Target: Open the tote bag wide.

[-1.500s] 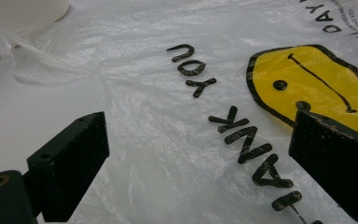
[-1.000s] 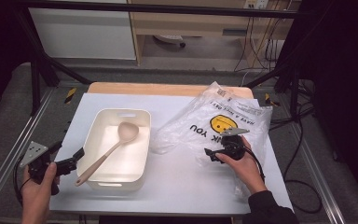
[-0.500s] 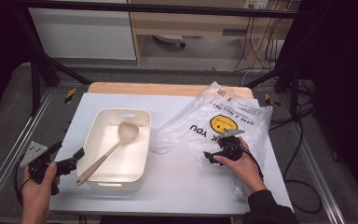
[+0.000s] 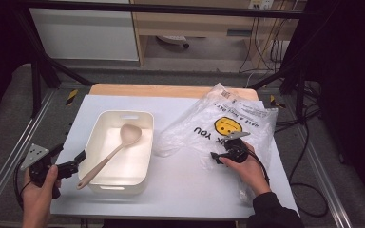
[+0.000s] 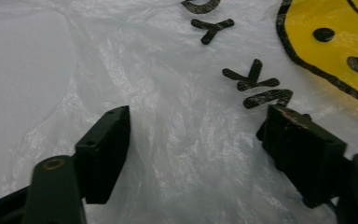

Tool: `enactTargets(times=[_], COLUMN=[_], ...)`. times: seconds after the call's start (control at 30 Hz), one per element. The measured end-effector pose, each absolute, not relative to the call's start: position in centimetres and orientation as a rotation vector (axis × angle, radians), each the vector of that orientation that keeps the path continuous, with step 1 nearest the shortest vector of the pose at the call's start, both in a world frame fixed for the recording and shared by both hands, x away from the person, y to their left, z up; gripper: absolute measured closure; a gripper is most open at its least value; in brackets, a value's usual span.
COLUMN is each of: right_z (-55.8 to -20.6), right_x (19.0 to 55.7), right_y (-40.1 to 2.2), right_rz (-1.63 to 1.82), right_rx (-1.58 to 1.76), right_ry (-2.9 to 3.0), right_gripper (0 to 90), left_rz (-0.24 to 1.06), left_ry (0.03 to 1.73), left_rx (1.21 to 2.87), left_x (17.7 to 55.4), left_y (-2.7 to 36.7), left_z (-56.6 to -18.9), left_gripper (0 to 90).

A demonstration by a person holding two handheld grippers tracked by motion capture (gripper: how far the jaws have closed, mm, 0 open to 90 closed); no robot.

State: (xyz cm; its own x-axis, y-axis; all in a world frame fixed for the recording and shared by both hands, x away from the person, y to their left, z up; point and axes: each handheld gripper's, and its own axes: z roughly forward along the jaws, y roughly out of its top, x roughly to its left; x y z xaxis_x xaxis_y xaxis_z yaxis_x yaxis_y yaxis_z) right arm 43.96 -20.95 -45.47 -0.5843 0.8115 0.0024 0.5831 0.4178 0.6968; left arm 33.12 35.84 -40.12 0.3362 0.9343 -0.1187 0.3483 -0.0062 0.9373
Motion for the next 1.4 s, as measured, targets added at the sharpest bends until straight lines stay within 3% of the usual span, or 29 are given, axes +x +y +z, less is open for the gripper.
enactTargets(times=[0.1,0.7,1.4], right_z=[-45.3,-45.5,-42.9], right_x=[44.1,44.8,43.6], right_y=[-21.3,-21.5,-21.0], right_rz=[0.962,0.998,1.178], right_rx=[1.210,1.231,1.313], right_ry=[2.327,2.265,2.179], right_gripper=[43.0,88.3,90.0], left_rz=[0.707,0.706,0.717], left_ry=[1.200,1.198,1.165], left_rx=[1.563,1.569,1.563], left_x=[33.1,33.2,32.8], left_y=[35.8,35.8,35.2], left_z=[-40.1,-40.2,-37.8], left_gripper=[5.2,5.2,5.2])
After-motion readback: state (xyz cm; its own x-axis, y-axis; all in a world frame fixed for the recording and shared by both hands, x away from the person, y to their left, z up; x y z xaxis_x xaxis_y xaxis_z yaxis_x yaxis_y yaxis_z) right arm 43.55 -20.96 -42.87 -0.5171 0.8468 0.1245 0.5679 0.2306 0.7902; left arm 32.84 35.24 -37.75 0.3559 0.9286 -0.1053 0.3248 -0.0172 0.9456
